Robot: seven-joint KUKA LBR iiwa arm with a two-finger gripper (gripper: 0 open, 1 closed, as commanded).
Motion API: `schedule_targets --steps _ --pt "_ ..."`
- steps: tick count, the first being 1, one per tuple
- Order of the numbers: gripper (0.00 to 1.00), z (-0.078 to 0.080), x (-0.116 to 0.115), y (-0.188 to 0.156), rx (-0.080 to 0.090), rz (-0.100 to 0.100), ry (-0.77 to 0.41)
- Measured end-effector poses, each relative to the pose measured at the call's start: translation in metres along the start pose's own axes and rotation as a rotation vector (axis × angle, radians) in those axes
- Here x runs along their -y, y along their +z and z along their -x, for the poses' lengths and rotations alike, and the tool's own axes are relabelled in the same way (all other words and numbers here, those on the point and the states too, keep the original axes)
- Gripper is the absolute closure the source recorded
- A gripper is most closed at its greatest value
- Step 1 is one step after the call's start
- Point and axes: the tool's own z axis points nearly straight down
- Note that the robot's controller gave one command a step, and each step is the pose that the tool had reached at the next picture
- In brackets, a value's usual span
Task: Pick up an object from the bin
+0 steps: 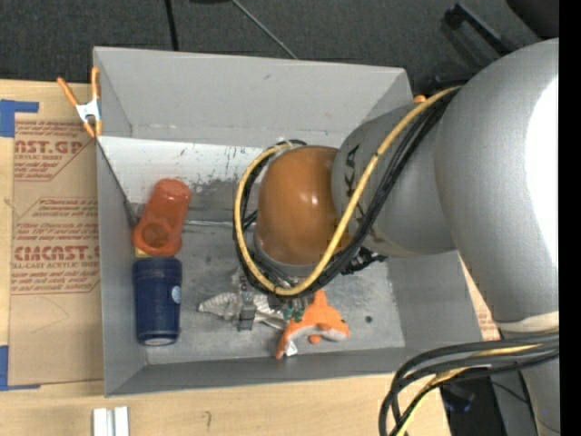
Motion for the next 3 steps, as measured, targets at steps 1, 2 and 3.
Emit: schedule_targets --steps 1,2,3 --pt "1.0 0.002 -0.001 -0.017 0.007 0.001 0.0" --pt "1.0 0.001 -0.001 -0.029 0.008 0.001 0.0" --pt "1.0 0.001 -0.001 -0.04 0.008 0.001 0.0"
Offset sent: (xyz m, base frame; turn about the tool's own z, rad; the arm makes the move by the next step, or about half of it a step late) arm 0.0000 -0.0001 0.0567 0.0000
